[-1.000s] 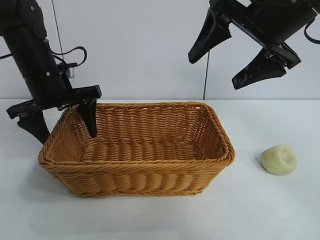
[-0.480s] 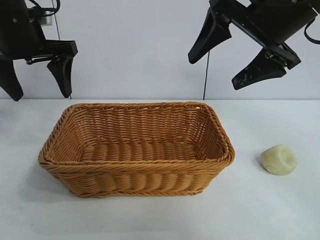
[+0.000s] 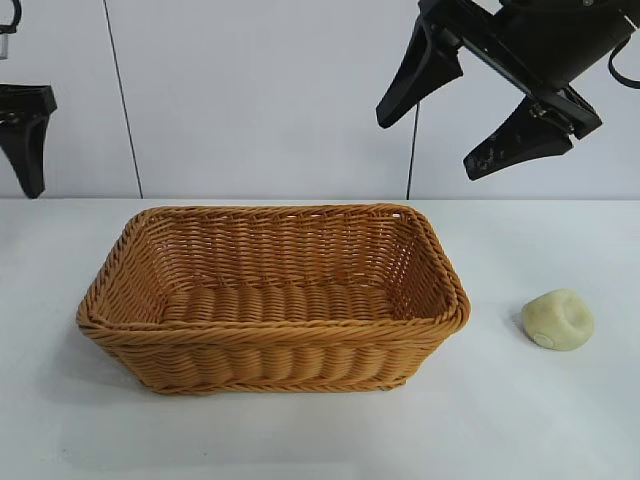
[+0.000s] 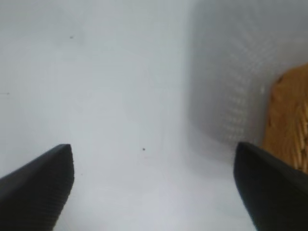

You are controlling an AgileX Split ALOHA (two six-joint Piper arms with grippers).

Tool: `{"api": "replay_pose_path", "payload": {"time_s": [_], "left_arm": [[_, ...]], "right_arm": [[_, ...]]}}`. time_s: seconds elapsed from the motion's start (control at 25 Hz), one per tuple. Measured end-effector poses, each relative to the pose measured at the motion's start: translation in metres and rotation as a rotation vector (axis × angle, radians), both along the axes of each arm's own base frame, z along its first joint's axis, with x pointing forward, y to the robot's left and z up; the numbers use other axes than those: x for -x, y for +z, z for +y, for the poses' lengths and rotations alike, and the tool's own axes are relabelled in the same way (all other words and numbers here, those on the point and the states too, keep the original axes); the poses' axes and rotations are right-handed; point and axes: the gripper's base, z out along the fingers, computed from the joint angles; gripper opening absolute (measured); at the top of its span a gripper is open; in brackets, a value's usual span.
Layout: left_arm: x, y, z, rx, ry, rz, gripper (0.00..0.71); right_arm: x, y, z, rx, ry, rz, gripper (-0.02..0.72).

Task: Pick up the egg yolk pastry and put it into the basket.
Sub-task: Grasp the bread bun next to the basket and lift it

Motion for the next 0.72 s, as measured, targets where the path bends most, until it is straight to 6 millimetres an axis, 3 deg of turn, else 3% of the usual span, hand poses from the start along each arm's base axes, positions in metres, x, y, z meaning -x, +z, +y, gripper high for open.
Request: {"api": "replay_pose_path", "payload": {"time_s": [0.24,0.36,0.56,0.72], "left_arm": [[0.008,0.02,0.0,0.0,-0.02,-0.042,0.694],[0.023,0.037,0.0,0.002,-0.02,-0.075,0.694],[0.075,0.06,0.002,-0.008,-0.023,-0.102,0.695],[0.135,0.072,0.006,-0.04,-0.03,-0.13,0.695]], "right_arm": [[0.0,0.0,0.0,0.002,0.001,0.0,0.663],[0.0,0.0,0.0,0.002,0.001,0.0,0.663],[0.0,0.0,0.0,0.002,0.001,0.0,0.663],[0.0,0.0,0.0,0.002,0.001,0.0,0.663]]}}
